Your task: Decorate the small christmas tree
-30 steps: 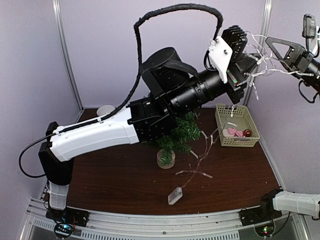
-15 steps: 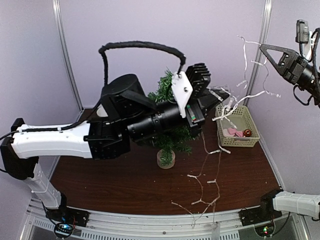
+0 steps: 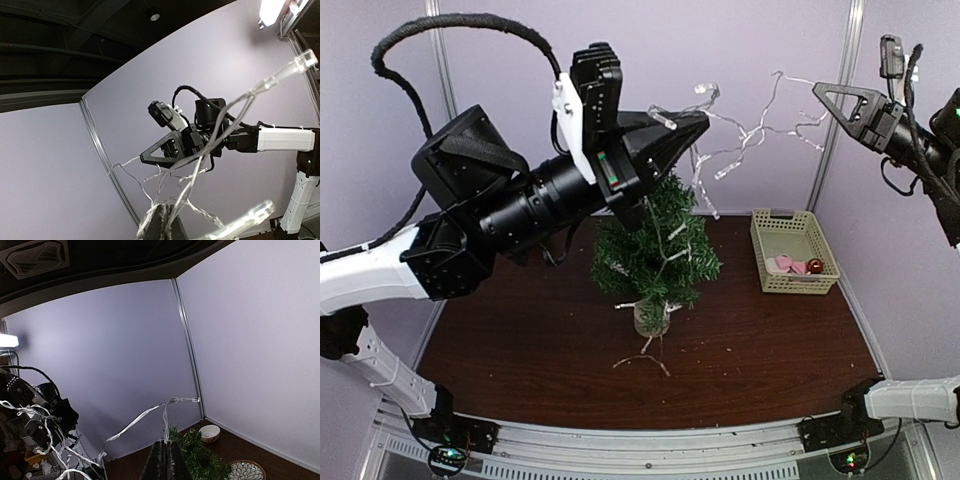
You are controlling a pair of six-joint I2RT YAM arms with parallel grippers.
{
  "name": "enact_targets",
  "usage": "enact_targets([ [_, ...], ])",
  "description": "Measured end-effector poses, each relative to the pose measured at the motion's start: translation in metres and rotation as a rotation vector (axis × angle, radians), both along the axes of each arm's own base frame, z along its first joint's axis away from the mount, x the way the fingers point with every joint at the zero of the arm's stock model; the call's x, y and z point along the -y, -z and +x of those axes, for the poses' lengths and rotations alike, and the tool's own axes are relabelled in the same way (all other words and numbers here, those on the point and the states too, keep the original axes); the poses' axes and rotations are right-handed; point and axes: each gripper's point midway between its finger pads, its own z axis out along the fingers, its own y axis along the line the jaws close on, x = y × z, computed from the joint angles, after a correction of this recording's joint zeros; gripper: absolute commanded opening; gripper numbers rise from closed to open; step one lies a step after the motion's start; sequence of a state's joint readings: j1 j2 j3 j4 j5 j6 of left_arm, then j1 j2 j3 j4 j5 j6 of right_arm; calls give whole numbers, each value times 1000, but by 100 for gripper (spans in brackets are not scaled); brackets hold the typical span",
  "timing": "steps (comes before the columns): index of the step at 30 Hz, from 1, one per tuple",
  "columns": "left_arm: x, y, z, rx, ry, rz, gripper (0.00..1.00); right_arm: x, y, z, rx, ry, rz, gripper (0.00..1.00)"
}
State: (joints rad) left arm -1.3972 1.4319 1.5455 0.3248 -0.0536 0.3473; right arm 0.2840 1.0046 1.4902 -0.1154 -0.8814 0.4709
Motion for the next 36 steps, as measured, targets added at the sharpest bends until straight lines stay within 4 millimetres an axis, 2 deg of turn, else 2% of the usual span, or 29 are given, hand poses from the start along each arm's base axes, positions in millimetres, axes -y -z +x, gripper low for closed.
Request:
enact_targets([
  [3,8,19,4,-16,-13,53,0,1,6,6,-15,28,-10,0],
  [7,33,68,11,-66,-19,173,0,6,17,15,-39,92,-38,0],
  [11,59,134,19,-130,-33,304,0,16,34,26,-76,195,-80,0],
  [15,76,198,27,-182,-62,431,1,32,54,39,-121,328,-133,0],
  [17,80,221,30,-199,-73,480,18,41,63,46,-145,394,-160,0],
  [19,81,233,32,-220,-81,500,36,51,73,52,-168,468,-190,0],
  [21,80,240,34,-233,-87,515,50,61,81,58,-187,532,-218,0],
  [24,70,252,35,-265,-90,539,68,76,93,65,-216,625,-263,0],
  [26,56,264,37,-295,-95,560,75,85,100,69,-233,677,-291,0],
  [31,7,292,38,-387,-113,615,72,99,120,76,-275,754,-349,0],
  [33,-14,305,36,-420,-121,632,70,99,136,79,-305,756,-379,0],
  [36,-45,334,33,-477,-139,680,66,96,173,84,-372,734,-436,0],
])
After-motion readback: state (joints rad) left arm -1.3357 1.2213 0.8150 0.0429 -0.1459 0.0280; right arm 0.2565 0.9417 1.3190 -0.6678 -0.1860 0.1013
